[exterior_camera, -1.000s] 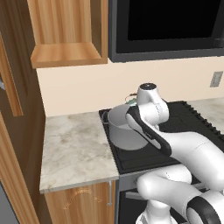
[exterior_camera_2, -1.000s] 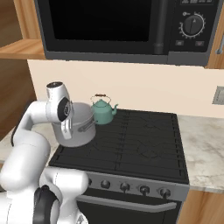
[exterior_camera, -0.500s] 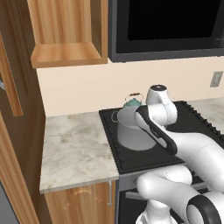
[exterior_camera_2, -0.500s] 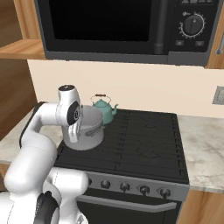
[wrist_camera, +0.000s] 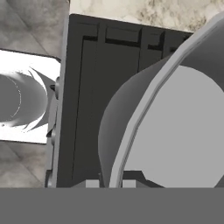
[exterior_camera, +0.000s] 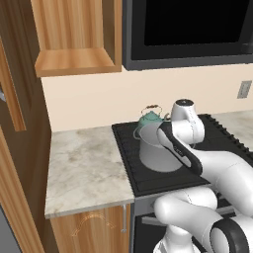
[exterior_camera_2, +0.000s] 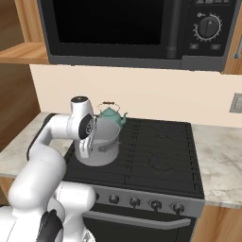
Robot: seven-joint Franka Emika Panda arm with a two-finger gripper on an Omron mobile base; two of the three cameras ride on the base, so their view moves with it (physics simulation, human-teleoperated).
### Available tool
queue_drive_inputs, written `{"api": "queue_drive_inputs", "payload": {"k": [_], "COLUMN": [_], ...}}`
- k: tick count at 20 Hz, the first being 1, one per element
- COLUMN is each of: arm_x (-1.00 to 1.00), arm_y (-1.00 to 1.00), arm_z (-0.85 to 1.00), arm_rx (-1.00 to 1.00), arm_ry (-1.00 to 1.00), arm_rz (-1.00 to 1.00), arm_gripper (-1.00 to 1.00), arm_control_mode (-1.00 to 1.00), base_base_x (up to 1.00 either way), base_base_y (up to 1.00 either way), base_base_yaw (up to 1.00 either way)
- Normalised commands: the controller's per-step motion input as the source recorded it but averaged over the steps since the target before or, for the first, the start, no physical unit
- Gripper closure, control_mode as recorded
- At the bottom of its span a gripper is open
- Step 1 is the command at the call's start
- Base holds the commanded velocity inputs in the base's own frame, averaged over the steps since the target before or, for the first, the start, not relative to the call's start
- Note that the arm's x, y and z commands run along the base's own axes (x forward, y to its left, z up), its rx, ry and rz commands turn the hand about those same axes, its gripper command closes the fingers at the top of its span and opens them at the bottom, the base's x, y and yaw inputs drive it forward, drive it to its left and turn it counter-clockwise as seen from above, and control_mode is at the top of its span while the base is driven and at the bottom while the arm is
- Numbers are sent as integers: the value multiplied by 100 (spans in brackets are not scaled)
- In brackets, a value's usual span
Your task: Pick the kettle from the cabinet and place it on a stove burner. Then pick the pot from the counter and place it on another stove burner. Finally, turn both burners on.
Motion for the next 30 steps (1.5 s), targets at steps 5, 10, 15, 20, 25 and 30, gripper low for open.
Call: {"api": "queue_drive_inputs", "payload": {"k": [5,10,15,20,25,30], "arm_x": [2,9,3,0,0,-7], "arm_y": [-11,-1,0,0,0,-5], "arm_z": [-13,-13,-12,-13,-1,0], "arm_rx": [0,0,0,0,0,3], "arm_ry": [1,2,1,0,0,0], "arm_rz": [-4,-3,-1,0,0,-2], "arm_gripper": [100,100,100,-100,-100,-100], "arm_control_mode": [-100,-100,-100,-100,-100,-100], "base_base_x": [0,0,0,0,0,0], "base_base_y": [0,0,0,0,0,0], "base_base_yaw": [0,0,0,0,0,0]}}
